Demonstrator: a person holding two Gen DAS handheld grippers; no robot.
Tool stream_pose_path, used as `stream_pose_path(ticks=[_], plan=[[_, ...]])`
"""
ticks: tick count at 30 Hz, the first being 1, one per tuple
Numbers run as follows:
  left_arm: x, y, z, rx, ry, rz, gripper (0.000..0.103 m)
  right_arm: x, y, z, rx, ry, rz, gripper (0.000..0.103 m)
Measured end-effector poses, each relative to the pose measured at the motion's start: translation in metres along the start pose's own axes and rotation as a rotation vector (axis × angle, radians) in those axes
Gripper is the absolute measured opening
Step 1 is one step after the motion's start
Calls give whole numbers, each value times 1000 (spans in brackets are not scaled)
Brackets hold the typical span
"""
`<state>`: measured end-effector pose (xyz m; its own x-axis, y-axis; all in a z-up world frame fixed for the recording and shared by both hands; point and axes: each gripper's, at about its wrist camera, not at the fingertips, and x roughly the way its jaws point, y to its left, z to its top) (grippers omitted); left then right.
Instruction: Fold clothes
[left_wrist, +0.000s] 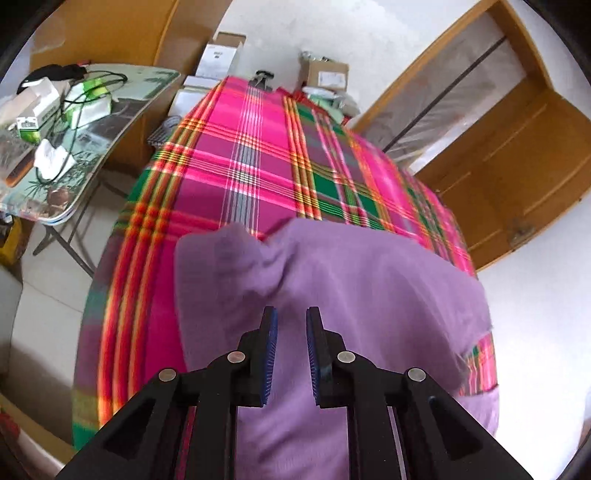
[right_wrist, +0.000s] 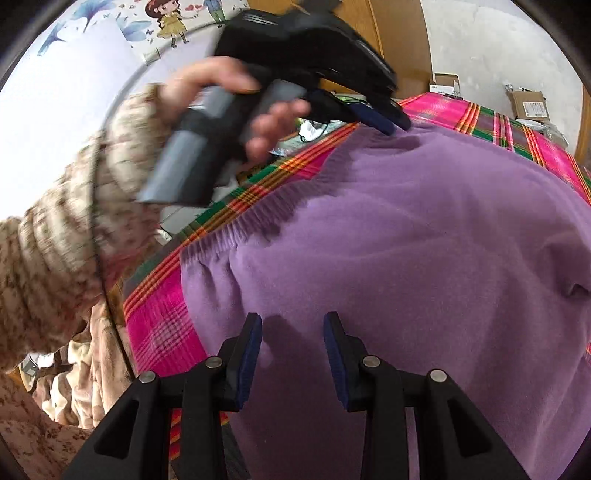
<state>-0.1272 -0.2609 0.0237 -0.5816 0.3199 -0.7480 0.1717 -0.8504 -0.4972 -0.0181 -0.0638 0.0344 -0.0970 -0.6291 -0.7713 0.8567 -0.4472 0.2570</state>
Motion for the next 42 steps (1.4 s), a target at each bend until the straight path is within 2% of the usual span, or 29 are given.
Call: stream_pose_path(ticks=[4, 7, 10, 11, 18, 21, 23, 27, 31, 32, 34, 37, 40, 42], plan=[[26, 16, 25, -45, 9, 25, 15, 1, -2, 1, -6, 12, 22, 35], [33, 31, 39, -95, -16, 24, 13, 3, -2, 1, 1, 10, 36, 36], [35, 37, 51, -98, -53, 56, 13, 4, -2, 1, -2, 8, 45, 36], [36, 39, 54, -98, -65, 67, 9, 4, -2, 1, -1, 7, 47, 36], [43, 46, 65, -111, -96, 65, 8, 3, -4, -1, 2, 2, 56, 36], [42, 49, 67, -142, -80, 61, 8, 1, -2, 5, 1, 10, 47, 36], [38, 47, 65, -134, -79, 91, 8, -6, -5, 10, 7, -12, 7, 36], [21, 39, 63, -67, -101, 108, 11, -32, -26, 27, 33, -75, 10, 36], [6, 29, 63, 0, -107, 125, 11, -65, -37, 59, -77, -128, -103, 36], [3, 25, 63, 21, -105, 124, 16, -74, -39, 68, -109, -141, -134, 36], [-3, 18, 63, 64, -99, 121, 19, -90, -42, 85, -178, -167, -196, 36], [-12, 13, 63, 89, -106, 118, 19, -104, -30, 97, -313, -199, -258, 36], [-20, 13, 63, 74, -113, 103, 19, -112, -14, 92, -386, -199, -230, 36], [-22, 12, 61, 76, -115, 113, 19, -111, -16, 86, -349, -189, -193, 36]])
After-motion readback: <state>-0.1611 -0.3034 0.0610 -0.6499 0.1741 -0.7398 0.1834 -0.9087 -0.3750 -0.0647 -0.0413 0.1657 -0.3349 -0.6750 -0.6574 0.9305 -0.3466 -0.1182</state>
